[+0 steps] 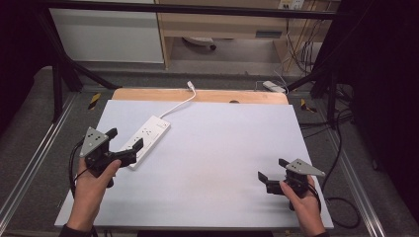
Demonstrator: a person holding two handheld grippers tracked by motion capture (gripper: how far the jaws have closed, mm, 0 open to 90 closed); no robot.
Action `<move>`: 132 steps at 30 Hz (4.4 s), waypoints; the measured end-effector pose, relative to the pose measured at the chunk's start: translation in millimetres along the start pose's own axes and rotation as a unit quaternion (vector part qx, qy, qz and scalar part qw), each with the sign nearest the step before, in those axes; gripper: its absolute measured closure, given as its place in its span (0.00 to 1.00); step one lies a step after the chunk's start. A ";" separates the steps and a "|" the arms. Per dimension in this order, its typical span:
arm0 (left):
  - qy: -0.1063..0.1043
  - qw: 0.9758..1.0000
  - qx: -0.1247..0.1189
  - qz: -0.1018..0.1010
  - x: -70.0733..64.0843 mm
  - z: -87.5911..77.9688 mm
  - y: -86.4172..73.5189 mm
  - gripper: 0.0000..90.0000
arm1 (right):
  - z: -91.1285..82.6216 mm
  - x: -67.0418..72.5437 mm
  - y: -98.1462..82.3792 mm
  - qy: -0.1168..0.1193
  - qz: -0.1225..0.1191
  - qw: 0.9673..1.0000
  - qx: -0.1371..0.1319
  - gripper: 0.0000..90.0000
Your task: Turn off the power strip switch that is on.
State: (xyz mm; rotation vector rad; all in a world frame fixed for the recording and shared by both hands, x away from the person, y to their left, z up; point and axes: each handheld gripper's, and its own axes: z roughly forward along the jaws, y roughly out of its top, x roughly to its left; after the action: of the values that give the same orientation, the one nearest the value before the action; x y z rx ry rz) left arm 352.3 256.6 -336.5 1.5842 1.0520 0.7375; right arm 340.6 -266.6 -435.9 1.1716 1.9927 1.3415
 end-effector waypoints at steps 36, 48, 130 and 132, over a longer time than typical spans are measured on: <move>0.018 0.999 0.042 0.000 21.3 28.1 -22.3 0.27 | 1.8 -1.3 -0.3 -0.002 0.003 1.000 0.004 0.03; 0.013 0.999 0.048 0.001 21.5 33.2 -30.6 0.54 | 1.8 -1.8 -0.4 -0.001 0.007 1.000 0.004 0.03; -0.011 0.985 0.172 -0.001 44.1 54.6 -73.1 1.00 | 3.4 -1.9 -1.1 -0.003 0.008 1.000 0.013 0.04; -0.010 0.985 0.173 -0.001 44.2 55.0 -73.9 1.00 | 3.4 -2.1 -1.0 -0.003 0.006 1.000 0.012 0.04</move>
State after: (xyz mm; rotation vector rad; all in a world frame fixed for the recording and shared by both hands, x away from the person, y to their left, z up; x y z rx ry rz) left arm 399.7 278.3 -424.4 1.8798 1.2161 0.5550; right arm 343.9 -266.8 -438.4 1.1993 2.0053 1.3221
